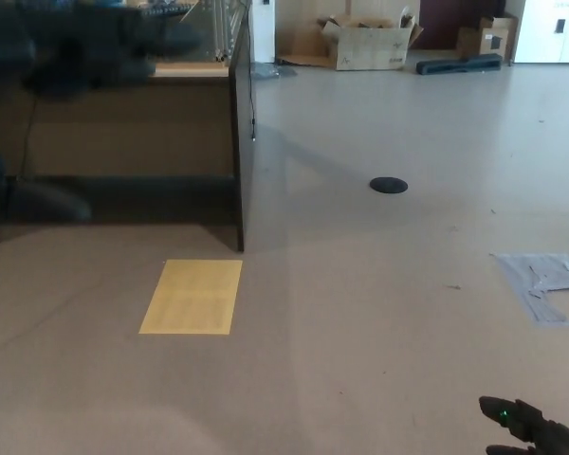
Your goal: The robot extends its left hand to pick up an emotional support dumpling from the palm of a person and brings its hand down by its side. Then it extends its arm again to hand the dumpling back to the person.
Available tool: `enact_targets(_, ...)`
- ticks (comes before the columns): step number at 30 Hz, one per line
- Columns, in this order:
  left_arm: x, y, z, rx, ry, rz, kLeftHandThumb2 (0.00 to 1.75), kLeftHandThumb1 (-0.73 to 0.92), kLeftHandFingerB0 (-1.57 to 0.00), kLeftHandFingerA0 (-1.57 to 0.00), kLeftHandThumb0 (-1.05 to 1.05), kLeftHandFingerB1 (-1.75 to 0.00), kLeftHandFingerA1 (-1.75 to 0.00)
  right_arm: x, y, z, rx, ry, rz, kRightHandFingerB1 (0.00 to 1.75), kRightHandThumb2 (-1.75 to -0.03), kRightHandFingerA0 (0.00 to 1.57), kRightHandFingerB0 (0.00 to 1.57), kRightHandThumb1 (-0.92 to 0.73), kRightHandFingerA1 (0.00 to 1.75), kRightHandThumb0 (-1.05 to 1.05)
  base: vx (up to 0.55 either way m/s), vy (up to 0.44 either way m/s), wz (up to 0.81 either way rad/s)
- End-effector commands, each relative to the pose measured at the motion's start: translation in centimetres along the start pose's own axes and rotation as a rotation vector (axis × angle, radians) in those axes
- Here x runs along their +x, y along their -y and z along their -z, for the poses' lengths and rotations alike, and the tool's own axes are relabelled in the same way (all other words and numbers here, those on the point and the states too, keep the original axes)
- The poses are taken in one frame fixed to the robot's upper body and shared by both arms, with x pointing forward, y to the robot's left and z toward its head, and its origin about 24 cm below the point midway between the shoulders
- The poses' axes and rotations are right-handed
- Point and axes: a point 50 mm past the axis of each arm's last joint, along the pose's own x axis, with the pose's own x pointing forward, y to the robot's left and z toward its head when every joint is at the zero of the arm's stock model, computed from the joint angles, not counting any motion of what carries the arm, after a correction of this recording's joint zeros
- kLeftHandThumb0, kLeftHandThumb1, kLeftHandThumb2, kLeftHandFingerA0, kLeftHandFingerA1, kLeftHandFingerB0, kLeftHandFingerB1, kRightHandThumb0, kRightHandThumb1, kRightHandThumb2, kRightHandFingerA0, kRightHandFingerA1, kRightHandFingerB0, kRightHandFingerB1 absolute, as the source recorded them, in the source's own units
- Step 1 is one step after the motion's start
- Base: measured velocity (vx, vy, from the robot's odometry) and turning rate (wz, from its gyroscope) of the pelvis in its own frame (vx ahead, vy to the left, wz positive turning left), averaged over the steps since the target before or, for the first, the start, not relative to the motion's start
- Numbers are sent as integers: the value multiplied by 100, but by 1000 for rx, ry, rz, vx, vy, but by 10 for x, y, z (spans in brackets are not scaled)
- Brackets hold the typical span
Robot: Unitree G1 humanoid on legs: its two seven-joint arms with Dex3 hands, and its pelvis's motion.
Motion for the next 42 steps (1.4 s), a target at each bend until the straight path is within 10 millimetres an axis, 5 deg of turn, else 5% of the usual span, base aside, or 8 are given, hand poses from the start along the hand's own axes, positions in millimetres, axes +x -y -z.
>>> enact_targets(1, -55, 133, 121, -519, -152, -266, 90, 49, 0, 0, -83, -5, -16, -26, -3, 39, 36, -66, 46, 49, -92, 0, 0, -36, 48, -34, 0, 0, 0)
enact_targets(3, -68, 162, 143, -524, -255, -334, 93, 57, 0, 0, -84, -9, -22, -30, -4, 45, 66, -73, 58, 25, -77, 12, 4, -45, 42, -65, 0, 0, 0)
enact_targets(14, -116, 253, 191, -582, -627, -519, 91, 57, -2, -7, -66, -37, -44, -40, -5, 57, 96, -78, 83, 27, -76, 11, 6, -45, 41, -65, 0, 0, 0)
enact_targets(32, -114, 271, 207, -658, -702, -473, 92, 58, -1, -8, -64, -37, -45, -48, -1, 63, 113, -80, 103, 48, -93, 0, 0, -36, 49, -34, 0, 0, 0)
enact_targets(33, -114, 271, 207, -649, -700, -467, 92, 57, -1, -9, -64, -38, -46, -48, -1, 63, 124, -79, 101, 29, -76, 10, 5, -44, 41, -65, 0, 0, 0)
enact_targets(38, -111, 271, 208, -643, -689, -471, 63, 79, -12, -18, -64, -26, -35, -47, 1, 61, 107, -73, 103, 29, -77, 9, 5, -45, 41, -67, 0, 0, 0)
enact_targets(39, -110, 270, 208, -631, -691, -466, 106, 54, 0, -3, -34, -47, -49, -48, 1, 60, 115, -67, 102, 28, -76, 9, 6, -45, 41, -66, 0, 0, 0)
enact_targets(42, -110, 269, 209, -620, -691, -466, 106, 54, 0, -3, -34, -47, -49, -47, 0, 60, 105, -66, 106, 49, -93, 0, 0, -35, 49, -35, 0, 0, 0)
